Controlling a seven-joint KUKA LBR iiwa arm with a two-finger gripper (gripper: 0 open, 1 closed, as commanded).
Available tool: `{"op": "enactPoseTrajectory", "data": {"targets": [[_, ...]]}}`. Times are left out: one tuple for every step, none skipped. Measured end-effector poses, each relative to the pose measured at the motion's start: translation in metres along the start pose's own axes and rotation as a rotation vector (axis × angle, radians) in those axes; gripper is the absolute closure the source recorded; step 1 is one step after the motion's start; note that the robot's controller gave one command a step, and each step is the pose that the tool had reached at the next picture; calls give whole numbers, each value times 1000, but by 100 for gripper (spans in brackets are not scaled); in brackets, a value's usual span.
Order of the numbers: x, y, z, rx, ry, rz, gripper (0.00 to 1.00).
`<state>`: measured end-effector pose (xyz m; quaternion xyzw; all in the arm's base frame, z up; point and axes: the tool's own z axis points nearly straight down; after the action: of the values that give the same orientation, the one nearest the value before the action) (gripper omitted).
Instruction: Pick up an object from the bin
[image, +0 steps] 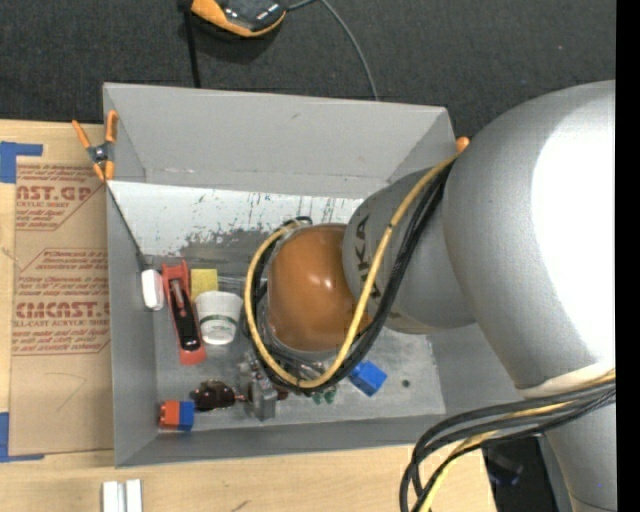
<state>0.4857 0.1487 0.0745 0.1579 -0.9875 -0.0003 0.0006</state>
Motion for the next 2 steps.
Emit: {"op": "enactPoseTrajectory", "data": {"targets": [[2, 0, -21, 0, 6, 0, 100], [0, 0, -41, 0, -1, -1, 100]]}}
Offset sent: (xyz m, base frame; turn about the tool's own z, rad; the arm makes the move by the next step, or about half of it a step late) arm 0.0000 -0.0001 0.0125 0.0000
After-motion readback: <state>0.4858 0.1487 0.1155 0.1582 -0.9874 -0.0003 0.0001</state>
